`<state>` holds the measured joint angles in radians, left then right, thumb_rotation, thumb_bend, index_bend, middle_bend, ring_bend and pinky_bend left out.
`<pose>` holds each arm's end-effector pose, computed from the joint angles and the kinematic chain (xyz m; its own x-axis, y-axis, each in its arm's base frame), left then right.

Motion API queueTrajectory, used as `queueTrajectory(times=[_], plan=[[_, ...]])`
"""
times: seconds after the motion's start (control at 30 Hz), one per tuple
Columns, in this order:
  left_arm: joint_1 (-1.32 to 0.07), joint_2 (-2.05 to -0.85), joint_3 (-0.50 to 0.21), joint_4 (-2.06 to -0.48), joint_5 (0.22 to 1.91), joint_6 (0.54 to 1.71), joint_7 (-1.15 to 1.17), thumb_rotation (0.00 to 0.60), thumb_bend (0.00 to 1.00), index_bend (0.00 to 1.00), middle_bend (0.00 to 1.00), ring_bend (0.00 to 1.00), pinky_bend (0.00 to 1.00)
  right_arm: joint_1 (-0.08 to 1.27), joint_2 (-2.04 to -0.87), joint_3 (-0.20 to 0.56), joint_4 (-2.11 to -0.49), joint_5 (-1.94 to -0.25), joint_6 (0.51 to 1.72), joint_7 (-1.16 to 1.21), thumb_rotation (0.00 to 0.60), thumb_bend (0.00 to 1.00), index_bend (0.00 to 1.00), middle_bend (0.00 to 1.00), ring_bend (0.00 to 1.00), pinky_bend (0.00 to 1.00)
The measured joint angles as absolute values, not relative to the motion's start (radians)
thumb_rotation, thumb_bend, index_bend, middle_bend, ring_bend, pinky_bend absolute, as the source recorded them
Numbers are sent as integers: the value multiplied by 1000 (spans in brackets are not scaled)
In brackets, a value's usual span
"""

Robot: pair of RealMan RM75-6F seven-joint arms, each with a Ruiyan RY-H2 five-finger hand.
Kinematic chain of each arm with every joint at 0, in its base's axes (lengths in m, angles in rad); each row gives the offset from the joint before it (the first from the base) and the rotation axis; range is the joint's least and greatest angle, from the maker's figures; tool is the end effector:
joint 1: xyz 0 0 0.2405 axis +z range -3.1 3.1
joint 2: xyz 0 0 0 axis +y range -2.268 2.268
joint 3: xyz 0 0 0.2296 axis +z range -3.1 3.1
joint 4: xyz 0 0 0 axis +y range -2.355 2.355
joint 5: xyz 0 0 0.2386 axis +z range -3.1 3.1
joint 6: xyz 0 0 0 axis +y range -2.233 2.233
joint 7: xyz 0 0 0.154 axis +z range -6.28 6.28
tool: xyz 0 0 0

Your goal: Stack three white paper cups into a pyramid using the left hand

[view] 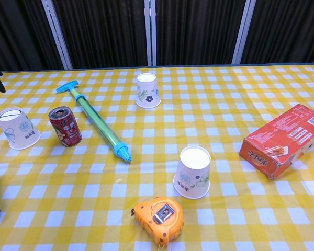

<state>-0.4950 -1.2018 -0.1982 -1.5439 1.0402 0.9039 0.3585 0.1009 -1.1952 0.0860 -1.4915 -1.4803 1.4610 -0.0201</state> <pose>-0.2632 0.3327 0.0641 0.5418 0.2975 0.7861 0.8328 -0.0629 -0.5501 -0.3139 -0.2063 0.1144 0.4482 0.0198 0.8937 -0.8939 0.0063 0.4481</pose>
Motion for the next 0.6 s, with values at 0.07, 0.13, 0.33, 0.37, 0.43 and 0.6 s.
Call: queueTrajectory(times=[0.07,0.13,0.33,0.37,0.43,0.6], plan=[[-518,-1211,-197,-1530,1018,885,373,600,257,286,0,0,0,101,-1196,87,-1490,-1480,1461,-18,600,94,226,0,0,120],[-535,-1219,-196,-1522,1002,872,384,600,257,296,0,0,0,101,-1197,87,-1488,-1482,1465,-15,600,93,227,0,0,121],[-573,-1246,-185,-1500,966,849,412,600,257,285,0,0,0,99,-1200,87,-1480,-1490,1478,-1,600,93,233,0,0,122],[-579,-1249,-182,-1496,956,847,417,600,257,286,0,0,0,98,-1199,88,-1479,-1489,1478,1,600,94,234,0,0,122],[-587,-1254,-176,-1490,942,844,424,600,257,291,0,0,0,97,-1197,88,-1479,-1486,1478,3,600,94,235,0,0,122],[-607,-1269,-161,-1468,906,835,436,600,257,321,0,0,0,94,-1192,91,-1480,-1479,1479,12,600,94,235,0,0,122]])
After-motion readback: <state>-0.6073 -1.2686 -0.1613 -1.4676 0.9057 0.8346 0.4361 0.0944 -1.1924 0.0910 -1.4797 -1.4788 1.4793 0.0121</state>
